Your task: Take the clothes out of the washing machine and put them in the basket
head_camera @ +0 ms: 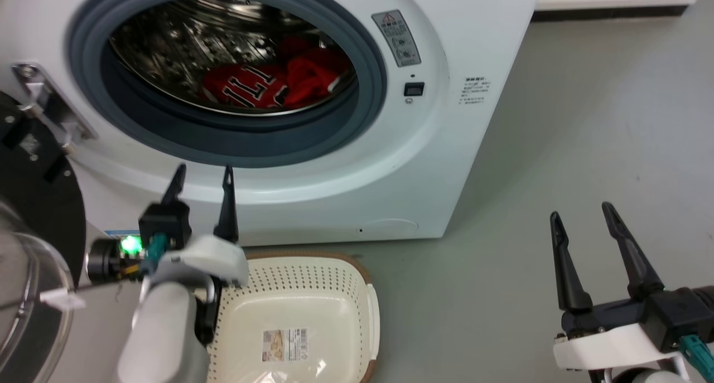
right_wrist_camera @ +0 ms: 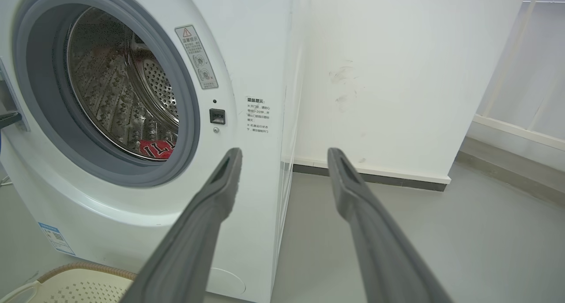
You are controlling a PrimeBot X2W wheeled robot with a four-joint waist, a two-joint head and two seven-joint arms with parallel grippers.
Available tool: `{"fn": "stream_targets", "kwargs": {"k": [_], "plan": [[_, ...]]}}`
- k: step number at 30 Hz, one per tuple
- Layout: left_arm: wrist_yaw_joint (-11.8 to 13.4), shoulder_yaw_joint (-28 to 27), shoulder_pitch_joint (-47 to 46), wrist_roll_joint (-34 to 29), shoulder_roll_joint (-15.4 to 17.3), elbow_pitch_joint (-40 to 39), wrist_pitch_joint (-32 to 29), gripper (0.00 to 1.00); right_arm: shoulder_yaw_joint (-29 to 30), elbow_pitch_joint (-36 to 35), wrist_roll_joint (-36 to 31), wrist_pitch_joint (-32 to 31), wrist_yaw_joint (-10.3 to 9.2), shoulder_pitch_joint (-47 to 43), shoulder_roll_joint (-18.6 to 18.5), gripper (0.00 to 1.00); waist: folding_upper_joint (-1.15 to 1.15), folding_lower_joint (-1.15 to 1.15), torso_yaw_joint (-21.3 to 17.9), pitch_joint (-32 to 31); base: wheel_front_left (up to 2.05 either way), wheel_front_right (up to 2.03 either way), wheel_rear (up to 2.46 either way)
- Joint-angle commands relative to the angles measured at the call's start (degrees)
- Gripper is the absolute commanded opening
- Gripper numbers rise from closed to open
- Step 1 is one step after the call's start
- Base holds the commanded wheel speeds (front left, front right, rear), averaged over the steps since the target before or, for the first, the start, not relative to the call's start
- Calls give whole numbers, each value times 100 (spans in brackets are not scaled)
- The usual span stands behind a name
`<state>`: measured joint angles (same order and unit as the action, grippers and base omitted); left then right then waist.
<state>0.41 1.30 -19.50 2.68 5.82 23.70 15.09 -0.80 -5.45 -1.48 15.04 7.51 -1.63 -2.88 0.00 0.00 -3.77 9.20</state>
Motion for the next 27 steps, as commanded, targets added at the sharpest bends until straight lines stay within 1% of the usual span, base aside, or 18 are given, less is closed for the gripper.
{"fn": "stream_targets", "kwargs": {"k": [1, 3, 5, 7, 10, 13, 20, 24, 27], "plan": [[-40, 2, -266, -43, 81, 191, 13, 100, -14, -32, 48, 22, -4, 123, 0, 100, 0, 0, -124, 228, 0, 0, 0], [-132, 28, -727, -53, 186, 604, 13, 100, -42, -44, 70, 22, -4, 243, 3, 100, 0, 0, -217, 394, 0, 0, 0], [-161, 55, -1161, -103, 272, 1010, 10, 100, -30, -65, 90, 22, -4, 349, 1, 100, 0, 0, -315, 568, 0, 0, 0], [-235, 70, -1672, -113, 428, 1369, 7, 100, -7, -85, 130, 22, -4, 473, 2, 100, 0, 0, -413, 770, 0, 0, 0], [-395, 190, -2325, -185, 573, 1893, -81, 100, 8, -106, 211, 22, -4, 636, 5, 100, 0, 0, -538, 1050, 0, 0, 0], [-529, 290, -3022, -203, 724, 2330, -335, 100, -3, -121, 303, 21, -4, 791, 5, 100, 0, 0, -664, 1357, 0, 0, 0], [-721, 564, -4389, -192, 953, 3027, -1008, 100, 33, -184, 543, 21, -4, 1152, 4, 100, 0, 0, -949, 2051, 0, 0, 0], [-769, 702, -5084, -73, 1102, 3258, -1380, 100, 2, -215, 641, 22, -4, 1287, 6, 100, 0, 0, -1084, 2360, 0, 0, 0], [-777, 939, -5539, 5, 1182, 3480, -1813, 100, -3, -223, 727, 22, -4, 1383, 6, 100, 0, 0, -1177, 2603, 0, 0, 0]]}}
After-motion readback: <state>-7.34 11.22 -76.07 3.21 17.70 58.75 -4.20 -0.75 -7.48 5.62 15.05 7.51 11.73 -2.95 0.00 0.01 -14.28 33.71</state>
